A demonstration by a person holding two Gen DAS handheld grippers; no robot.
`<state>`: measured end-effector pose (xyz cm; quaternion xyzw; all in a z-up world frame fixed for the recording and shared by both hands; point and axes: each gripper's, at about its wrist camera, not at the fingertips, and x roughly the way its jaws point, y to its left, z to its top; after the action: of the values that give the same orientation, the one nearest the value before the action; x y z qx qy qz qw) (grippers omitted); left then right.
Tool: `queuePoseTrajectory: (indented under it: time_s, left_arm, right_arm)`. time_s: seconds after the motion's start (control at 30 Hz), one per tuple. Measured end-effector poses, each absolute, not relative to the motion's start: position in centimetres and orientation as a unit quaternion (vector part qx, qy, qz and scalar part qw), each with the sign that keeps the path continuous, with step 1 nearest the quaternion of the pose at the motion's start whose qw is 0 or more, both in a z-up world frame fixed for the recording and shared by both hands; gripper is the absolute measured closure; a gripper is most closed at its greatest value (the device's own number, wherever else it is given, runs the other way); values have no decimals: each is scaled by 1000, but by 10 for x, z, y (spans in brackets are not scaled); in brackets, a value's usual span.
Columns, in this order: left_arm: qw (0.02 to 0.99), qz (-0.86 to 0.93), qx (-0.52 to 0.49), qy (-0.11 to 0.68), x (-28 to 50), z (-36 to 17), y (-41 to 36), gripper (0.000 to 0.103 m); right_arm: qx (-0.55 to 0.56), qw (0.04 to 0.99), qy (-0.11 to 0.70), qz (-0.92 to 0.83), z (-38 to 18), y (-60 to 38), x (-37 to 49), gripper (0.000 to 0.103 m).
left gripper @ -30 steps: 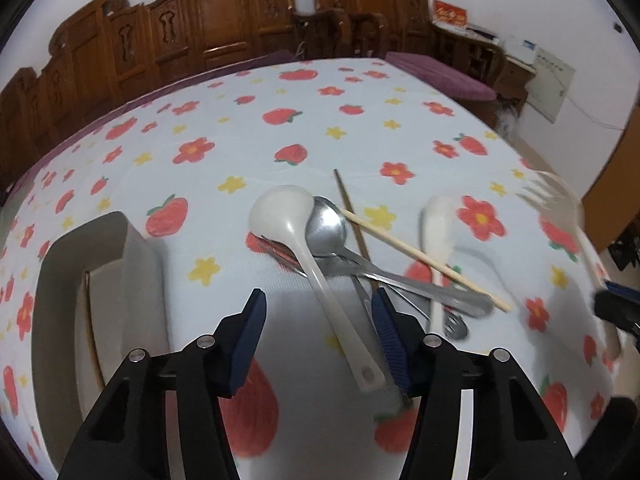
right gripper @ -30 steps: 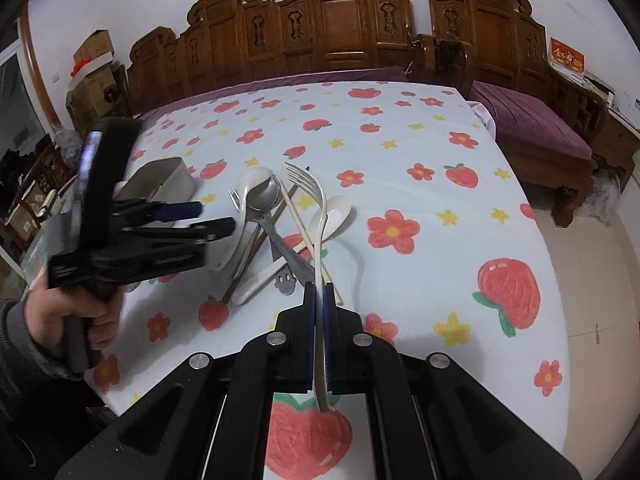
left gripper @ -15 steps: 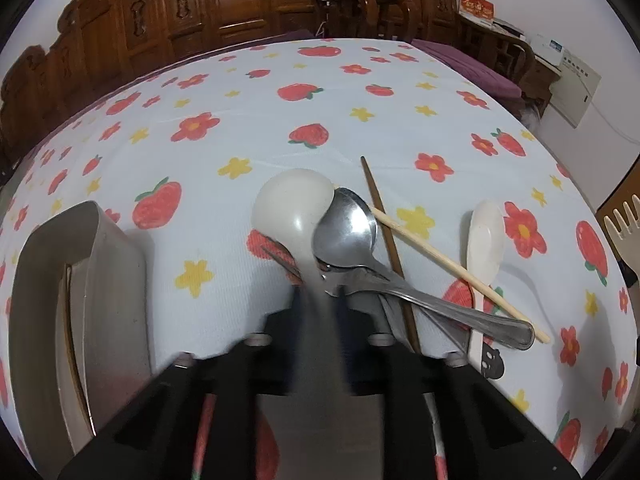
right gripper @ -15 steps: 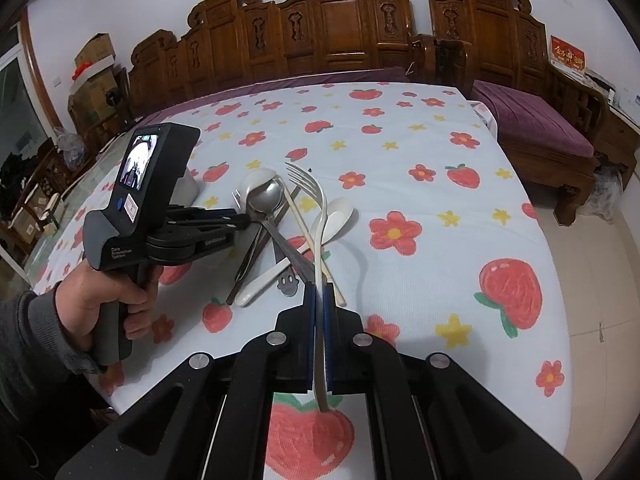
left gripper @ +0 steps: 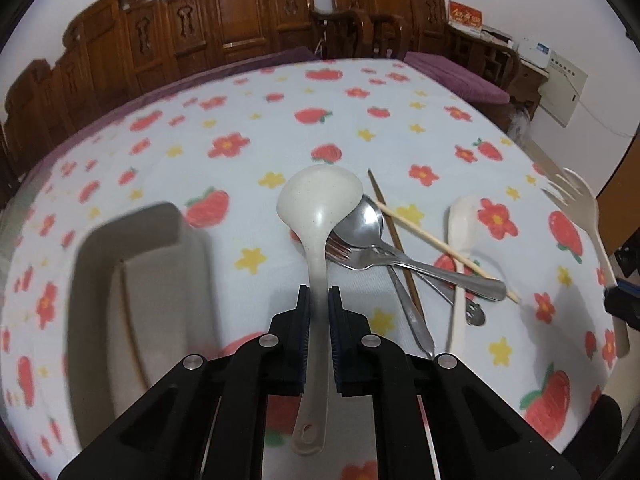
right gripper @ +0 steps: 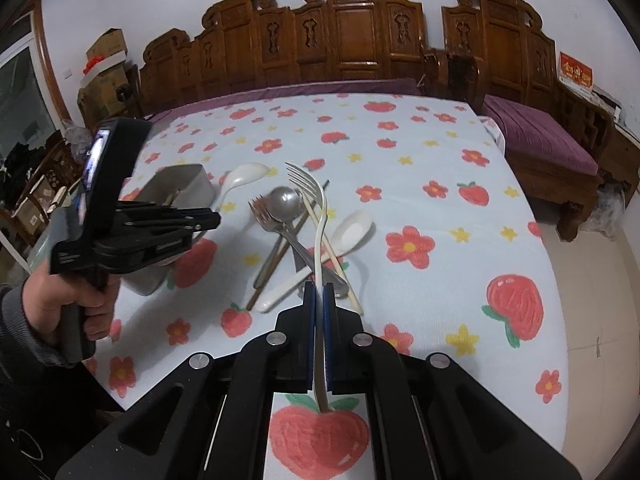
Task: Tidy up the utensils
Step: 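Carry the white ladle into the metal tray and release with the left tool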
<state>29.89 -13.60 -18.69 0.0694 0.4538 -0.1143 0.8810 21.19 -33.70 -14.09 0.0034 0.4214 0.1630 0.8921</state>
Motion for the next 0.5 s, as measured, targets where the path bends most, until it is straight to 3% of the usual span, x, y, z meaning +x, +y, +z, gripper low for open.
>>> queuePoseTrajectory:
  time_s: [0.33,0.5]
  left_arm:
    - [898,-119,72,418,262,-124,-105,95]
    - [901,-126,69,409,259,-117,-87,95]
  right_arm:
    - [1,904,389,178,-100,-312,201,98]
    - [-8,902,392,181,-99,-294,204,98]
